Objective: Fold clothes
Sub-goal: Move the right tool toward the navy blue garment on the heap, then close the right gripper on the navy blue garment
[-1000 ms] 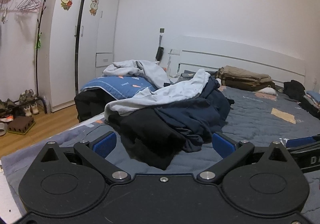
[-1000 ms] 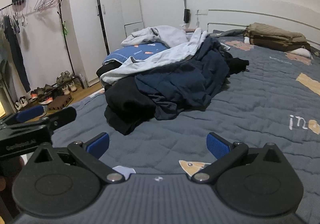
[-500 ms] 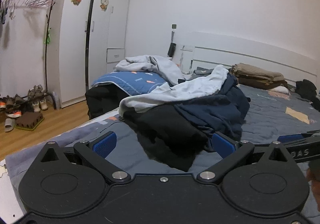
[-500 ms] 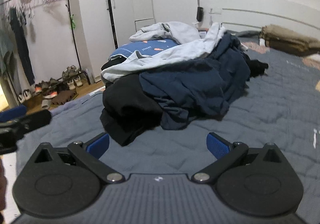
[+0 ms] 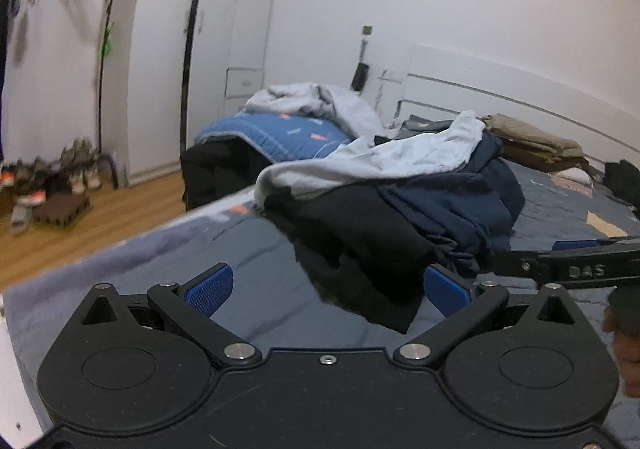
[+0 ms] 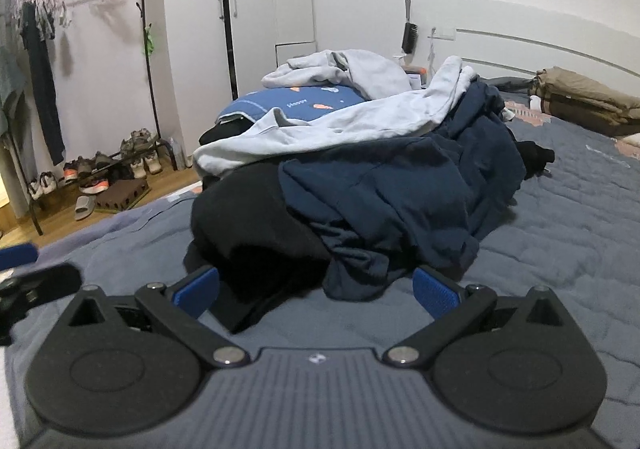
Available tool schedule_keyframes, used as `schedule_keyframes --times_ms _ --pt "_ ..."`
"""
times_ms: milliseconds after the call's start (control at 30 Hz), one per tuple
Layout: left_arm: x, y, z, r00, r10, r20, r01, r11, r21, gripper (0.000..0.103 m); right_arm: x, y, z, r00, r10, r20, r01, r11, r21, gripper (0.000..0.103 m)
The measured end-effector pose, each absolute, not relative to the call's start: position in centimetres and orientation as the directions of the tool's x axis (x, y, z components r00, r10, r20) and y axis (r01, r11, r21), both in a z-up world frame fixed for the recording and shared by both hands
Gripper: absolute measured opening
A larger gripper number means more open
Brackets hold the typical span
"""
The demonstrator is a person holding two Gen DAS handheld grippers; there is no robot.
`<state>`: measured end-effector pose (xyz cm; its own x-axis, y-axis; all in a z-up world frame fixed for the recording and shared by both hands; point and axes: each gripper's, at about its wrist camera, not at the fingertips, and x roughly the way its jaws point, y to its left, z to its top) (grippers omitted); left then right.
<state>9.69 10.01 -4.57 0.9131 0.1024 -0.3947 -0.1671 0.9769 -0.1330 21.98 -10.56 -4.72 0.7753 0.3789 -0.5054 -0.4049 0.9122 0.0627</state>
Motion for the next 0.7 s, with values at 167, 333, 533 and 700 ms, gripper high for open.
schedule_keyframes --times_ms 167,333,533,700 --pt "9.5 9.8 -4.3 0.917 0.087 -0.389 -0.159 0.975 -0.155 0.103 26.4 -10.5 -6.4 0.799 0.294 -0.524 -0.321 0.946 0.041 0.101" --pt "10.4 9.9 -4.7 0.905 0.071 -0.42 -0.167 0.966 -0.195 0.103 30.4 -11.3 -9.0 0.767 0.283 -0.576 -0.256 0.958 0.13 0.094" --pt "10.5 10.1 -4.6 0.903 0.061 -0.425 -0.175 0.956 -0.235 0.103 32.6 -11.5 -12.7 0.706 0.336 -0.623 -0.21 0.94 0.27 0.066" --pt "10.6 9.8 -4.7 0.899 0.059 -0.434 -0.174 0.957 -0.23 0.103 32.5 -11.6 -13.5 0.731 0.362 -0.578 -0.206 0.925 0.318 0.056"
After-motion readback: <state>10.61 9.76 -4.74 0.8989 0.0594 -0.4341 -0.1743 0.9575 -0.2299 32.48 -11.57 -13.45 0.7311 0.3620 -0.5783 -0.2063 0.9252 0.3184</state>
